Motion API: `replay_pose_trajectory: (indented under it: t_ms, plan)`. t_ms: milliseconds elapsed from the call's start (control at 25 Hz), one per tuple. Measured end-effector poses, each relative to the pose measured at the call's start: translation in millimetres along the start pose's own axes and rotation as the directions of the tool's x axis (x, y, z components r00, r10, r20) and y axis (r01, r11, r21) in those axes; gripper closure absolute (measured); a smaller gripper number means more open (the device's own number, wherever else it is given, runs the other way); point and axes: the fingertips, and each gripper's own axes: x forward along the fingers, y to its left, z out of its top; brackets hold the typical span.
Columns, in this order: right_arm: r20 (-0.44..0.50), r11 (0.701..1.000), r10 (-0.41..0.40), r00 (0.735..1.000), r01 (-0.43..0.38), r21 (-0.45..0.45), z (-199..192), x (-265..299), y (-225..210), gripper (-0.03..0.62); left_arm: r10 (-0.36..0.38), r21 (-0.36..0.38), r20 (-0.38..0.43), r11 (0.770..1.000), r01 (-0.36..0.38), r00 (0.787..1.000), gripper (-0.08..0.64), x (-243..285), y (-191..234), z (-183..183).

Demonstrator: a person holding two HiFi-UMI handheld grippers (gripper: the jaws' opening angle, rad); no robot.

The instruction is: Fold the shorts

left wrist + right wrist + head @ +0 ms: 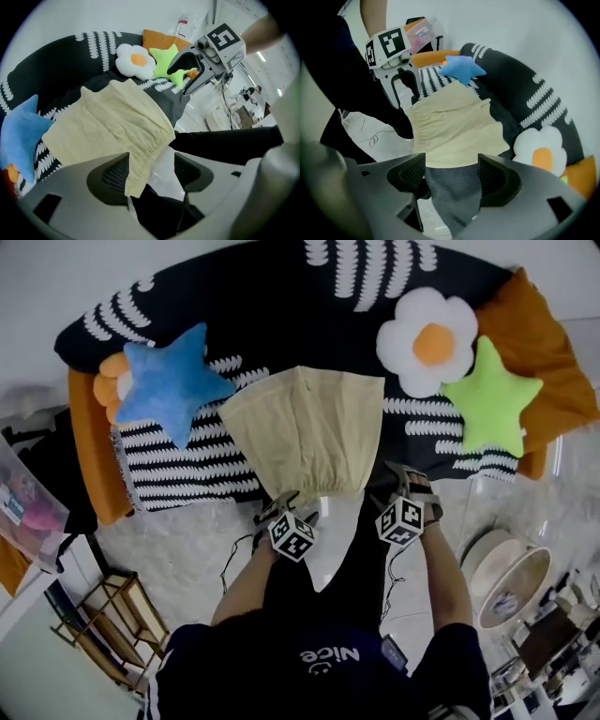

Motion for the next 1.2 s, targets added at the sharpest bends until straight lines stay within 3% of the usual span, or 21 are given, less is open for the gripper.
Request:
replay_pose_trajectory:
  t_ms: [120,240,360,480,600,720,760,800,960,1080,1200]
  plan:
    - [0.05,0.992,-0.002,0.999,0.008,-0.126,-9.0,-10.1,-55.1,0.243,0.051,-0.139,0.031,0.989,-0.046,0.998,0.258,14.8,-17.3,30.2]
    - [0.123,0.982,0.024,0.992,-0.001,-0.189,-6.2,-19.6,-100.3,0.26,0.157,-0.296,0.061,0.946,-0.132,0.986,0.258,15.5,-23.8,55.3]
    - [0.153,0.948,0.098,0.983,-0.045,-0.316,-3.1,-34.0,-121.8,0.276,0.276,-0.455,0.074,0.864,-0.214,0.958,0.258,3.2,-35.9,76.3]
    - [0.112,0.863,0.161,0.981,-0.085,-0.498,0.6,-45.4,-138.2,0.279,0.347,-0.6,0.073,0.764,-0.237,0.935,0.258,-9.0,-50.7,95.8]
    - [0.065,0.743,0.189,0.98,-0.1,-0.662,0.9,-48.5,-157.8,0.303,0.343,-0.685,0.069,0.699,-0.206,0.937,0.258,-2.3,-80.7,113.5]
    - [0.012,0.584,0.194,0.981,-0.106,-0.805,8.7,-26.5,-181.6,0.307,0.358,-0.756,0.059,0.626,-0.192,0.932,0.258,14.3,-96.0,117.9]
    - [-0.003,0.529,0.192,0.981,-0.106,-0.842,13.1,-16.2,-188.9,0.308,0.356,-0.767,0.051,0.612,-0.192,0.933,0.258,23.0,-98.9,117.1]
    - [-0.019,0.473,0.188,0.982,-0.108,-0.874,16.5,-5.1,-195.9,0.312,0.348,-0.767,0.041,0.611,-0.193,0.937,0.259,34.3,-101.8,116.5]
    - [-0.098,0.271,0.159,0.982,-0.139,-0.952,15.6,42.9,-211.6,0.324,0.338,-0.712,-0.026,0.655,-0.255,0.941,0.267,80.6,-102.5,108.9]
    - [-0.163,0.137,0.157,0.974,-0.185,-0.973,3.2,73.2,-210.4,0.32,0.361,-0.685,-0.094,0.653,-0.324,0.928,0.293,110.1,-95.3,96.9]
    - [-0.225,0.02,0.123,0.967,-0.229,-0.973,-10.7,98.2,-216.6,0.331,0.318,-0.7,-0.127,0.642,-0.312,0.94,0.293,141.6,-88.8,90.4]
